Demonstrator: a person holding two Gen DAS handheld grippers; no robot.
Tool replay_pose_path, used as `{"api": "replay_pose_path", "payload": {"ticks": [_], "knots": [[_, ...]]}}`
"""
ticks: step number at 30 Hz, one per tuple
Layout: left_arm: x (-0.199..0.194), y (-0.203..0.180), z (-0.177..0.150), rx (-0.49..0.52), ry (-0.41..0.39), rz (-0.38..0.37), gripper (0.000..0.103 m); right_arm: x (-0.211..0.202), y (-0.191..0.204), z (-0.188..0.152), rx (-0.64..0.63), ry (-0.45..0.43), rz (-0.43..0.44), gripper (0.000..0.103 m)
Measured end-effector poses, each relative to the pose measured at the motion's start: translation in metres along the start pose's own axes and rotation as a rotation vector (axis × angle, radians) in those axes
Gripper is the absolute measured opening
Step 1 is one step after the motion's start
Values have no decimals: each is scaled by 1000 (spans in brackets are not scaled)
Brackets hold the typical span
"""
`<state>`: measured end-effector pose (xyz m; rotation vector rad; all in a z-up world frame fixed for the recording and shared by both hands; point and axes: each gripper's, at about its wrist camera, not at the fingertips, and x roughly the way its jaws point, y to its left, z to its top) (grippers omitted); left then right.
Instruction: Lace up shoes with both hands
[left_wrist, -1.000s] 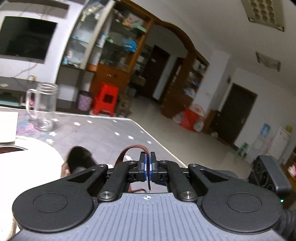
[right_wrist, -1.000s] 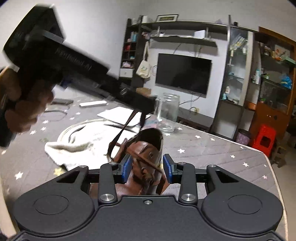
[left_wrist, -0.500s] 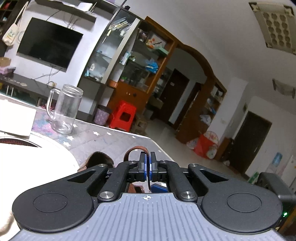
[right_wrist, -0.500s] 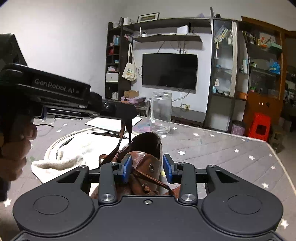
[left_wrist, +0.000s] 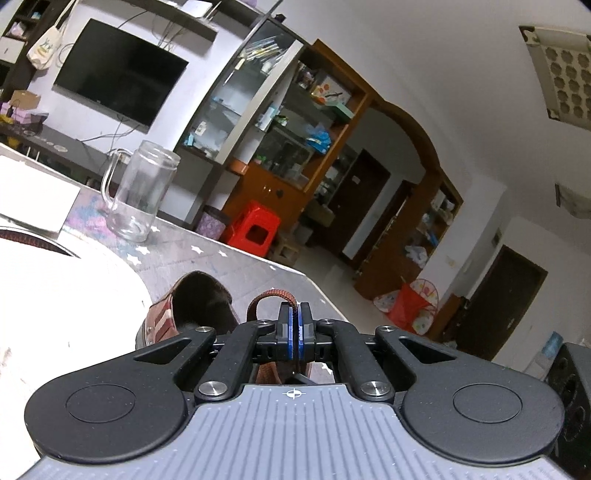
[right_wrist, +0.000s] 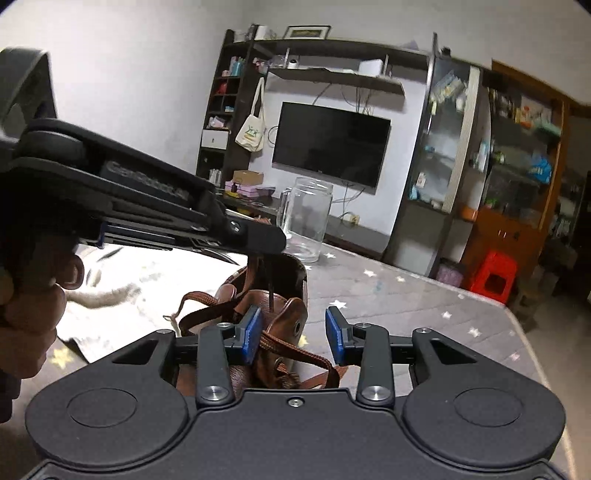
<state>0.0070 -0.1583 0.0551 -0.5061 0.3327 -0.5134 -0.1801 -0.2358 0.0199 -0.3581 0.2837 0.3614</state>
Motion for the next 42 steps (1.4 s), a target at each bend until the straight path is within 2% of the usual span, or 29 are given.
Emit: {"api": "replay_pose_path", "payload": {"ticks": [11,17,42], "knots": [[13,14,-15,-89,-50,-16,3,0,10,-6,-68,-3,-91,39],[18,14,-18,-110,-62,-47,3,1,8,-8,-57,10,-87,39],[39,32,-35,-200,-63,-66,3,6,10,-13,-48,30,-90,39]]}}
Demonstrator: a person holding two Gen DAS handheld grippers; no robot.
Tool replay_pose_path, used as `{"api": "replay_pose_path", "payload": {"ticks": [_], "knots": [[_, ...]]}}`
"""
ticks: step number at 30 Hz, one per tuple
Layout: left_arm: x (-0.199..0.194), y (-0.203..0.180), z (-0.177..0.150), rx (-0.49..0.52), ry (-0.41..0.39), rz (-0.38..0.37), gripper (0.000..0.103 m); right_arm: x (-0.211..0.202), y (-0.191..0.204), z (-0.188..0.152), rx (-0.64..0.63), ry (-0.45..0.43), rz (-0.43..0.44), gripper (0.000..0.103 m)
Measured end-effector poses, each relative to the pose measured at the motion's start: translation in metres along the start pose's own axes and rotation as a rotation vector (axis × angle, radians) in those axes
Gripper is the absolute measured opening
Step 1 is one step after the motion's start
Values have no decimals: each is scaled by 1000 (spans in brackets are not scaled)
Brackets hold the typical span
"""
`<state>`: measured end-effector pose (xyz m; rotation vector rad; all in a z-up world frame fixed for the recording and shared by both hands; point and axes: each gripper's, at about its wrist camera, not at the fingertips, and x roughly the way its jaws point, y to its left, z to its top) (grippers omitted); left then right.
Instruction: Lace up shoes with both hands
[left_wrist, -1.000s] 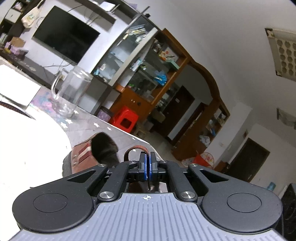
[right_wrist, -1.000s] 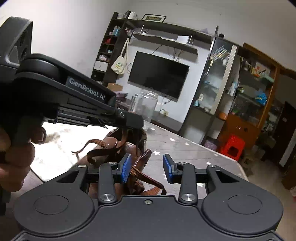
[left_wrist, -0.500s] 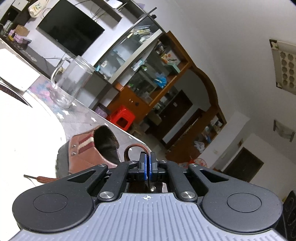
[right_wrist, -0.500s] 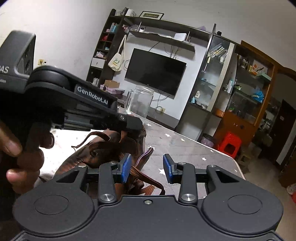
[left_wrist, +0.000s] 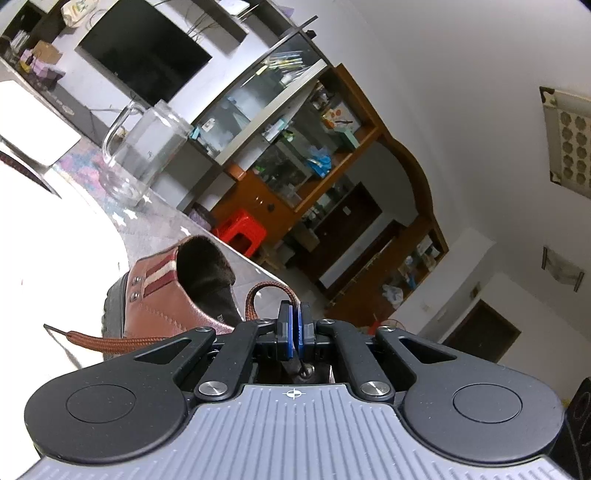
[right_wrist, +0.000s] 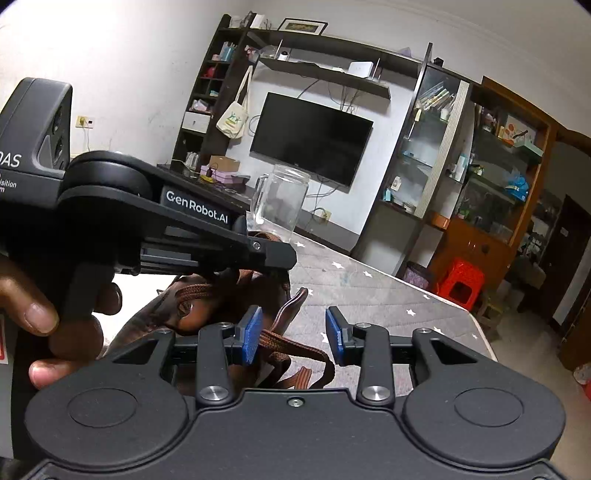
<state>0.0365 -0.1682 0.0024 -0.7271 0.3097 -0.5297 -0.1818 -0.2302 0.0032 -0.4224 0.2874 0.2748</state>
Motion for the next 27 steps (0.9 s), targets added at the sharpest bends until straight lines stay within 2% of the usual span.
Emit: {"api": "replay_pose_path", "payload": {"ticks": [9,14,27], "knots": [[0,2,-4,3,-1,13,3,3,-2,1,10,10,-5,39],[-1,0,-6,19,29,-2,3,4,-2,1,11,14,-4,39],[-1,1,3,25,56,-4,3,-8,-14,16,52,-4,99,39]]}}
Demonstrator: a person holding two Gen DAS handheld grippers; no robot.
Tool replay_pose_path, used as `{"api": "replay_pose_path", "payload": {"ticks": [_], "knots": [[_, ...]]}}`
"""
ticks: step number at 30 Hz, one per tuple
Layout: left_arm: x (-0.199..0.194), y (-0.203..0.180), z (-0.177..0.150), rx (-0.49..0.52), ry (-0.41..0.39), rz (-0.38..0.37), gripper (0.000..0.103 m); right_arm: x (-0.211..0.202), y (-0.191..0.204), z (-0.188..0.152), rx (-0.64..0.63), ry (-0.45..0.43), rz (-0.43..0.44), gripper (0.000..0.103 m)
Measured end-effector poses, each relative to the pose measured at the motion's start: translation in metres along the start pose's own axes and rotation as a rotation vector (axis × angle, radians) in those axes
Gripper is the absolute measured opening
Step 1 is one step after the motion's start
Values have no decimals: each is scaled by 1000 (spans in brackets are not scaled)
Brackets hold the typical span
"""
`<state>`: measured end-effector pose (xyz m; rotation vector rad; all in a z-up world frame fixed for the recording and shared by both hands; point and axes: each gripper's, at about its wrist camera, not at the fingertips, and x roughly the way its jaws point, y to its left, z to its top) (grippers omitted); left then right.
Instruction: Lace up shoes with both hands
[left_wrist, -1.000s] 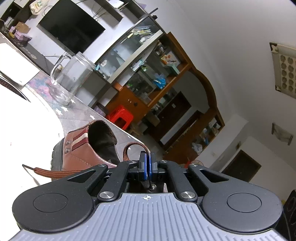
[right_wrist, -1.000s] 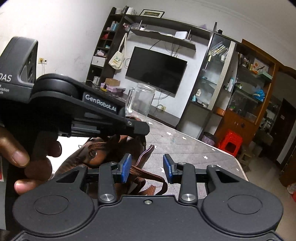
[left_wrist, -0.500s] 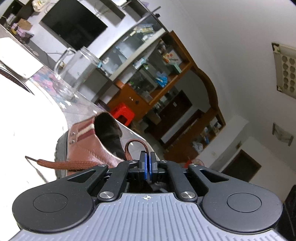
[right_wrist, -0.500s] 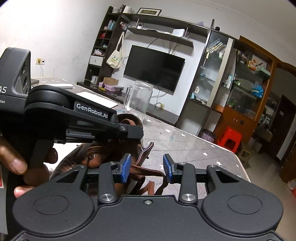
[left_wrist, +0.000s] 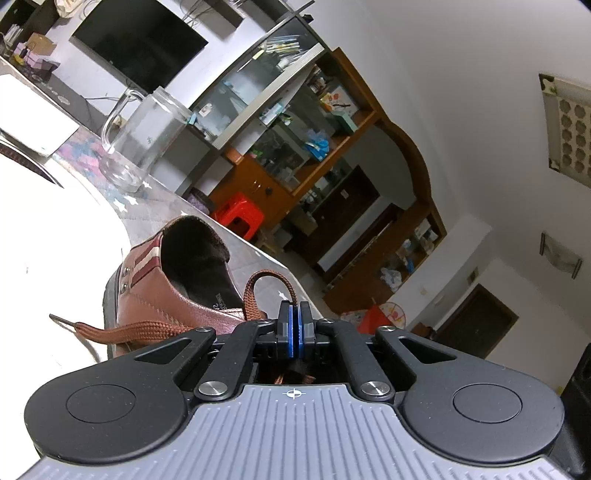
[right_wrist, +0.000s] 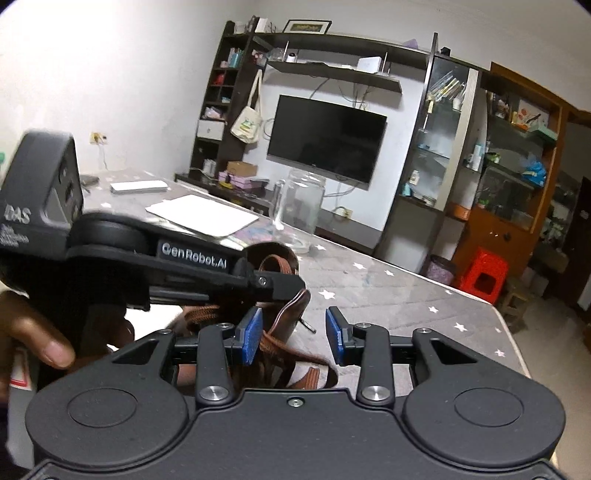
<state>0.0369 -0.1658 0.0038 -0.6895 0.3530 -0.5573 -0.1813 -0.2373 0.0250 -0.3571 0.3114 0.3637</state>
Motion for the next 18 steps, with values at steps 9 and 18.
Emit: {"api": "replay_pose_path", "payload": {"ticks": [9,18], "knots": [[3,0,4,8,16,7,3,10,-7,2,-175,65,16,28],[2,0,6,17,23,16,3,25,22,-5,-559,110,86,5]]}}
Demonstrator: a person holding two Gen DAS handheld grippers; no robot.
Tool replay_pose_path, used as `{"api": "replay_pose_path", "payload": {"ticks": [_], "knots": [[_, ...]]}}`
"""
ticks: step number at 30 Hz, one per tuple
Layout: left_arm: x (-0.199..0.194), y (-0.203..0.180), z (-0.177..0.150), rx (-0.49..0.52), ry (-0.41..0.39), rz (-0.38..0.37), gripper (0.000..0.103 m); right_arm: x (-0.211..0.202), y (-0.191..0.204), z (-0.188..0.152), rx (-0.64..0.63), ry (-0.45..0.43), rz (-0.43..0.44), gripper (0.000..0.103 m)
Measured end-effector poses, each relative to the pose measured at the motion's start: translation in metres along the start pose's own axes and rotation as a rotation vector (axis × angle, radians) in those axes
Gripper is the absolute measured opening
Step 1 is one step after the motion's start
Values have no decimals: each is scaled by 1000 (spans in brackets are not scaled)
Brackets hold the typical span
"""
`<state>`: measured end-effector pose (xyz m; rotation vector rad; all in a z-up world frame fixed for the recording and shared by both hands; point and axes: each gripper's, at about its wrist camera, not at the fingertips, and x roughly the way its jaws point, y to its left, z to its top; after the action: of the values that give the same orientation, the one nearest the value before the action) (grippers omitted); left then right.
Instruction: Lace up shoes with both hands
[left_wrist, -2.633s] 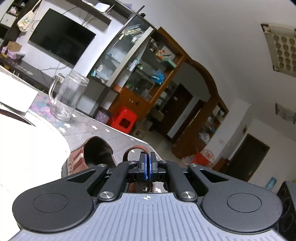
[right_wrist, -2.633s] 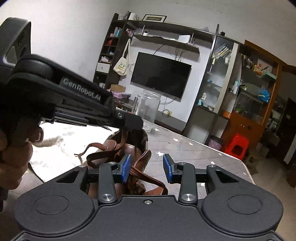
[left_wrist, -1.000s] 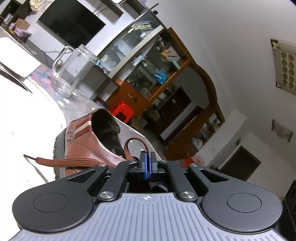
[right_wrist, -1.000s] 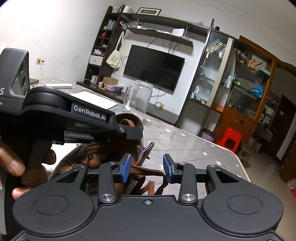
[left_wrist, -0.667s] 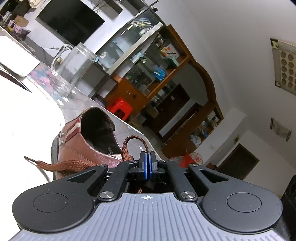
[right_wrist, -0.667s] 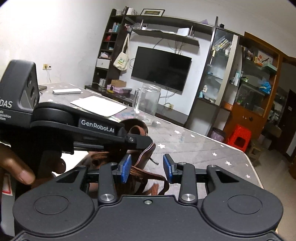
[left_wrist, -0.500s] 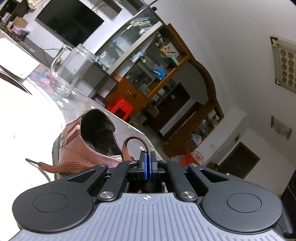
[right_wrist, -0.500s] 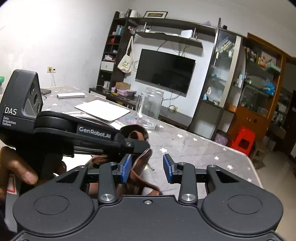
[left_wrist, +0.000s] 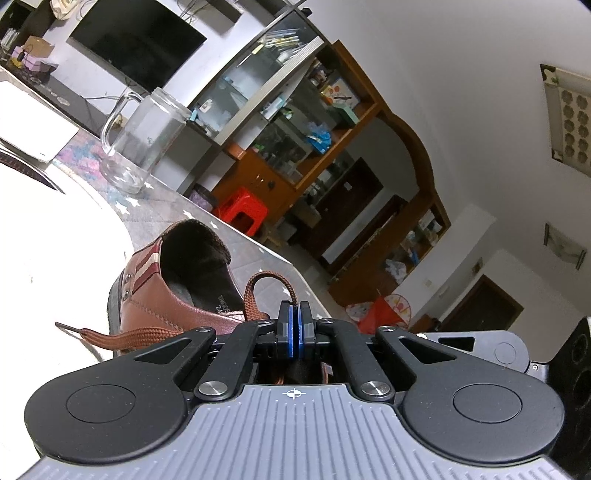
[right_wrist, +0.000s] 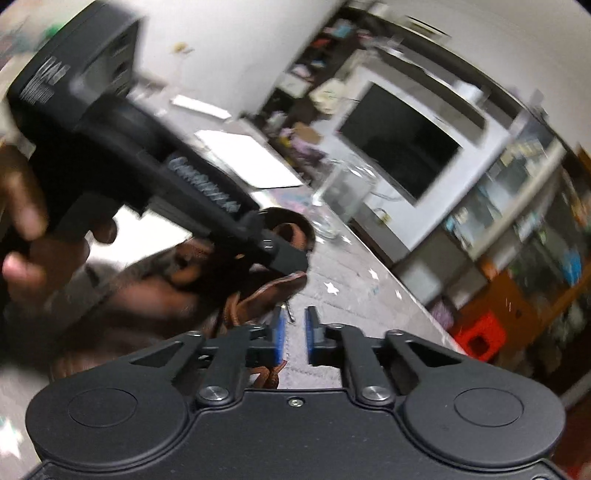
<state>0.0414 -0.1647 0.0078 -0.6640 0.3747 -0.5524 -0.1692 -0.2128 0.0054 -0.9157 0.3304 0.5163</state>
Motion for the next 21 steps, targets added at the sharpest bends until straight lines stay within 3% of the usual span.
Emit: {"api": "replay_pose_path", "payload": {"ticks": [5,6,7,8,11,17,21], "knots": [[-9,-5,2,13,4,5,5,5,15,-1,-141,-1,-20,2],[-13,-6,3,18,5,2,9,6,19,-2,-146,-5,-33,2],[-18,-7,3,23,5,-6,26,4,22,-1,-155,-8,-50,3],[-23,-8,3,27,5,-13,32,2,25,-1,-164,-12,-67,3],[-44,-14,2,66,-4,-19,41,-2,37,-3,-223,-16,-127,3],[-89,-19,-1,161,-12,33,51,-12,49,-9,-314,-18,-273,3],[-109,-18,1,172,-14,99,54,-24,44,-14,-352,-20,-359,2]]}}
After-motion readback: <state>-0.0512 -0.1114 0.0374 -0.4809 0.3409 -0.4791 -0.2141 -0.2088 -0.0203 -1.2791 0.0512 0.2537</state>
